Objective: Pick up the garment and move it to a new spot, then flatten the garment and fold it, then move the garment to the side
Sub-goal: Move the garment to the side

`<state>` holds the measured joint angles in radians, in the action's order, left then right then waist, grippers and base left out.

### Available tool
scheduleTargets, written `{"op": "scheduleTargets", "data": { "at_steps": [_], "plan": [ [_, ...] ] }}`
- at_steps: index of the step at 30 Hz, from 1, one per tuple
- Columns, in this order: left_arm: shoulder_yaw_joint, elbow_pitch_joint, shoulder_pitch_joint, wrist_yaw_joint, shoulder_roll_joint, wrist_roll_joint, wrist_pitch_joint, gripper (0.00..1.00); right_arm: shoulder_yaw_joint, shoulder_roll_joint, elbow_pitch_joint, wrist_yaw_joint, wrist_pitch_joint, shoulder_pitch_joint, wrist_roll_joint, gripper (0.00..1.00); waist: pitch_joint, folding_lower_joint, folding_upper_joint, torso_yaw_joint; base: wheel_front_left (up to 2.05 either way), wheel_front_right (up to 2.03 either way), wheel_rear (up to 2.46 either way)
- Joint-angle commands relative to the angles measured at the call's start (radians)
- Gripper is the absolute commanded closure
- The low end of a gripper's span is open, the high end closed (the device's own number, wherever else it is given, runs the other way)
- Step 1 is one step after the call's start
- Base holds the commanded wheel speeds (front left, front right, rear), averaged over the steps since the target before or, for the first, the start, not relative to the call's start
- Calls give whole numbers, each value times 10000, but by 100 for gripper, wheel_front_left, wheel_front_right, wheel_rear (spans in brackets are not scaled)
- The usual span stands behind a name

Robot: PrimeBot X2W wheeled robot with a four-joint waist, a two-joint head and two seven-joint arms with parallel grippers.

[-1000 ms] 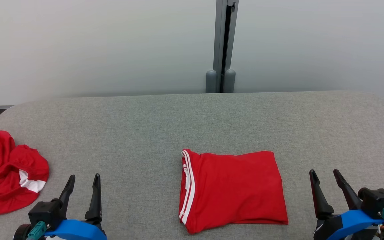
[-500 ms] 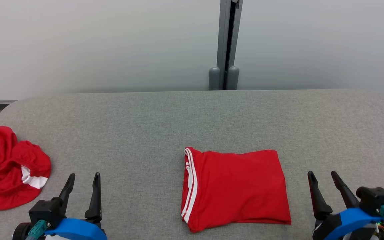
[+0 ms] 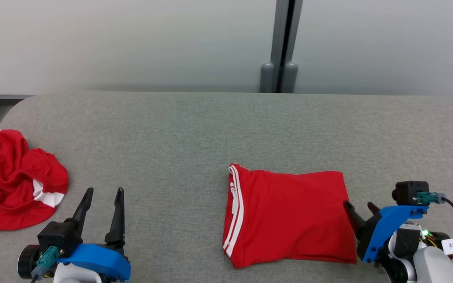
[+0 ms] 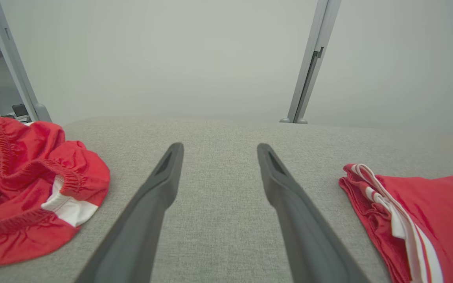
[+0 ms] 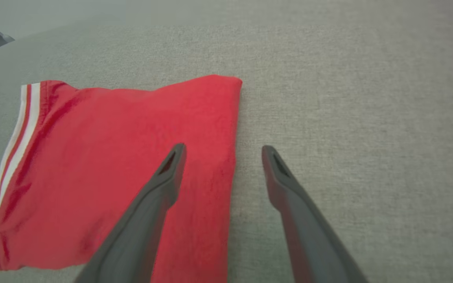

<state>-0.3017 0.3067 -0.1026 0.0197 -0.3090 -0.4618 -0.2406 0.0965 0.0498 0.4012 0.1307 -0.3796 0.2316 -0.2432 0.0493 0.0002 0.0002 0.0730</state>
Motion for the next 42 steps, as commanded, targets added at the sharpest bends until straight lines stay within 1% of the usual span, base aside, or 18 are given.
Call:
{"op": "scheduleTargets", "data": {
  "at_steps": [1,7,9,19,20,21,22,26,28,29,31,34,38,42],
  "plan": [
    [5,-64,-179,8,-16,63,-23,0,93,27,285,1,-40,235,60,0,90,-2,-2,141,0,0,0],
    [-35,-91,-366,-8,-37,96,-73,0,62,23,1706,1,202,550,-15,0,186,-2,-2,332,0,0,0],
    [-33,-92,-380,-10,-39,90,-71,0,21,25,1889,2,236,582,-55,0,196,-2,-2,342,0,0,0],
    [-73,16,-522,-111,-84,31,-123,0,-734,-19,3517,2,796,1124,-535,0,398,-2,-2,411,0,0,0],
    [-84,37,-552,-121,-83,29,-128,0,-832,-34,3671,2,810,1181,-590,2,416,-2,-2,425,0,0,0],
    [-96,53,-595,-139,-78,28,-132,0,-956,-54,3786,7,853,1230,-666,84,431,-2,-2,439,0,0,0],
    [-104,67,-630,-157,-71,25,-139,0,-1057,-71,3942,14,782,1256,-722,100,445,-2,-2,451,0,0,0],
    [-99,149,-659,-178,-11,-5,-165,0,-1254,-35,4027,10,968,1540,-257,100,498,-2,-2,454,0,0,0],
    [-63,142,-666,-164,10,-13,-182,0,-1371,15,3780,5,1153,1861,119,100,587,-2,-2,400,0,0,0],
    [-54,137,-680,-164,18,0,-191,0,-1409,141,3637,4,1205,2039,266,100,632,-2,-2,371,0,0,0],
    [-38,108,-708,-184,38,48,-199,0,-1679,493,3357,1,1127,2386,570,100,734,-2,-2,288,0,0,0],
    [-6,58,-804,-165,107,123,-224,0,-2344,1098,2905,1,921,3120,814,100,998,-2,-2,117,0,0,0],
    [-3,-33,-1043,-214,152,255,-240,0,-3099,2139,2473,1,762,4277,969,100,1499,-2,-2,-58,0,0,0],
    [-20,-182,-1460,-290,237,399,-245,0,-3466,3316,2353,-1,662,5382,1026,100,2142,-2,-2,-108,0,0,0]
  ]
}}
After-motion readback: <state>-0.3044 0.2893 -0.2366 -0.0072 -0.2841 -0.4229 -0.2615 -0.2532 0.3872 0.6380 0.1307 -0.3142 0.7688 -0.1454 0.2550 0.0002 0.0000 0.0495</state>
